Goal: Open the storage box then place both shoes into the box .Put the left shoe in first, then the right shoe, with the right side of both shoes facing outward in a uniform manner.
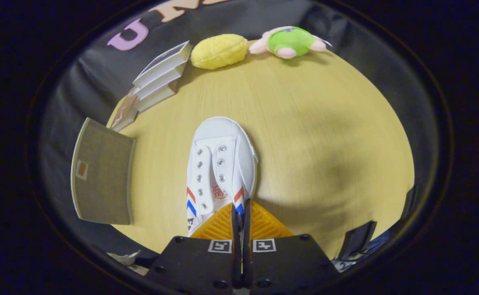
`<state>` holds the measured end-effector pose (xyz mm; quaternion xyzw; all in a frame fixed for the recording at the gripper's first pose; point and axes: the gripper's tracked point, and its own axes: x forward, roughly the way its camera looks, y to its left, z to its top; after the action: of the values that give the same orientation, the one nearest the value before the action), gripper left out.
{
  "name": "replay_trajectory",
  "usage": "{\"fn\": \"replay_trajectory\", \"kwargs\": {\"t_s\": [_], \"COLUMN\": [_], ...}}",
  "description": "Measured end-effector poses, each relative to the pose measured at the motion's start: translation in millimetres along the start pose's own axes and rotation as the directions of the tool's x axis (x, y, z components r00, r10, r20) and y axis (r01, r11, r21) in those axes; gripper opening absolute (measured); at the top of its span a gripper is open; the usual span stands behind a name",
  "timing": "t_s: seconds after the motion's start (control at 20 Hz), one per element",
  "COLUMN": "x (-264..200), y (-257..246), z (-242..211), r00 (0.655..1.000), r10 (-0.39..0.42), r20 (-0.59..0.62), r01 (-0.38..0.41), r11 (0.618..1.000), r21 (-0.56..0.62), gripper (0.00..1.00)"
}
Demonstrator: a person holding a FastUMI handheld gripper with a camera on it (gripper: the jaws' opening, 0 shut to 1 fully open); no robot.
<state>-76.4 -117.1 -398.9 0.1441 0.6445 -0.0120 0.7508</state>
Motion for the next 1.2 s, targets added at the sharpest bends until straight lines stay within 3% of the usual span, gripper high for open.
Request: {"fn": "replay_trajectory", "kwargs": {"t_s": [0.15,0.6,1.2], "x": [-7.5,-60.8,-109.5], "y": [5.1,58.7,192.0], "z": [-3.5,7.9,24.7], "r00": [0.999,0.992,0.971], "r10": [0.039,0.085,0.180], "r20": [0.001,0.096,0.155], "r01": [-0.038,-0.098,-0.190], "r11": [0.996,0.986,0.980], "r21": [0.077,0.132,0.054], "gripper": [0.05,0.04,0.04]}}
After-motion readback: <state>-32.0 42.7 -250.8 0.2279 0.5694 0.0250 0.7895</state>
